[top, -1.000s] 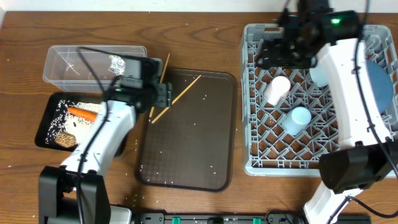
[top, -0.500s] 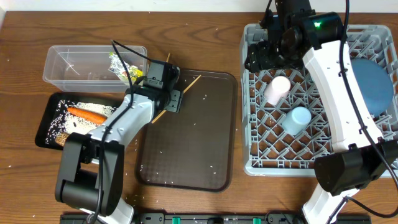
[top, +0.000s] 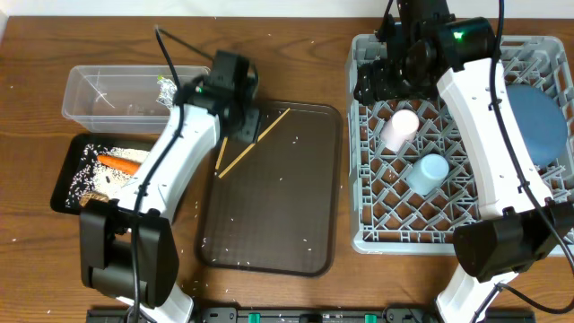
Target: Sort waste into correct bins and load items into the dishwasher rack
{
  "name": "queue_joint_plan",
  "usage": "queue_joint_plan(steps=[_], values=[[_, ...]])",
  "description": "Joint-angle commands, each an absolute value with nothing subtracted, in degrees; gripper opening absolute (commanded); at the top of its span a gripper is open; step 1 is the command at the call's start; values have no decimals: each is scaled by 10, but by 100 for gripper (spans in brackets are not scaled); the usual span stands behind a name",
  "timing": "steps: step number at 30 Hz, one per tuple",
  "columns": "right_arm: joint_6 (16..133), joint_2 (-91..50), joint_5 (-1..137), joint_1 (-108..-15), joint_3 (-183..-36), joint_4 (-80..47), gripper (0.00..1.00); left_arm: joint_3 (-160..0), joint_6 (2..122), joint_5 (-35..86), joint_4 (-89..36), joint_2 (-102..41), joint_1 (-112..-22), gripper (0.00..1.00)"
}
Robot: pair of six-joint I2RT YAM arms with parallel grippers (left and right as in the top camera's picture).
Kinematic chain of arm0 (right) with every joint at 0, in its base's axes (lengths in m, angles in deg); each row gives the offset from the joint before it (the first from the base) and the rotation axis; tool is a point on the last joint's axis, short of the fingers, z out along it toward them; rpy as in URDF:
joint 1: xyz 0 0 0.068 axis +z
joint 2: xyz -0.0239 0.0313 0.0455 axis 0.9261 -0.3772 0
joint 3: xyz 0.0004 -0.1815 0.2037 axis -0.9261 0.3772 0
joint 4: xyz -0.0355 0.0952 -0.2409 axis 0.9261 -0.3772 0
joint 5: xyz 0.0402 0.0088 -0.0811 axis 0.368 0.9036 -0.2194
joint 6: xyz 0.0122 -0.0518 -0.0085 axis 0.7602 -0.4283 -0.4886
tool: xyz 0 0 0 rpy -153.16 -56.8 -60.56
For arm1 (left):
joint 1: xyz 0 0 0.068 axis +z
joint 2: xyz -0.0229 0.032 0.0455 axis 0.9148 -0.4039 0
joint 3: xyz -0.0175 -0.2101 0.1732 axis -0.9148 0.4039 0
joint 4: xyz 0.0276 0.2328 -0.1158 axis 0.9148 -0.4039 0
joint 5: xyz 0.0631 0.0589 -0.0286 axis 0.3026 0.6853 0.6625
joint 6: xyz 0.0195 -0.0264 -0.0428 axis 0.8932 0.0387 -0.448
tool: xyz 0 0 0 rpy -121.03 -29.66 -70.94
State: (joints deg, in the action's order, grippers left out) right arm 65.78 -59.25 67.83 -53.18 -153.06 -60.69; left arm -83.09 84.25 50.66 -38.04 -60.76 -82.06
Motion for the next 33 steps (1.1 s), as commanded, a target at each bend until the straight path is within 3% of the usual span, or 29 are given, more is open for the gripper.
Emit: queue_joint_plan(steps=[1, 3, 5, 8, 14, 17, 23, 33], values=[[658, -590, 675, -529, -1534, -607, 84, -910, 842, 500, -439, -664, -823, 67], [658, -590, 675, -529, -1534, -607, 84, -957, 847, 486, -488, -709, -822, 67], [658, -590, 675, -529, -1534, -608, 84, -1003, 866, 472, -531, -758, -824, 57], [658, -590, 675, -529, -1534, -612, 84, -1025, 866, 472, -536, -792, -830, 54], [658, -590, 675, -527, -1532, -610, 84, -1025, 865, 472, -530, -795, -835, 55], [667, -591, 677, -522, -1521, -595, 84, -1025, 863, 473, -536, -795, -832, 64], [681, -596, 709, -497, -1481, -537, 82, -1025, 857, 473, -538, -794, -831, 68], [757, -639, 709, -430, -1428, -376, 79, -1025, 777, 497, -567, -736, -757, 67]])
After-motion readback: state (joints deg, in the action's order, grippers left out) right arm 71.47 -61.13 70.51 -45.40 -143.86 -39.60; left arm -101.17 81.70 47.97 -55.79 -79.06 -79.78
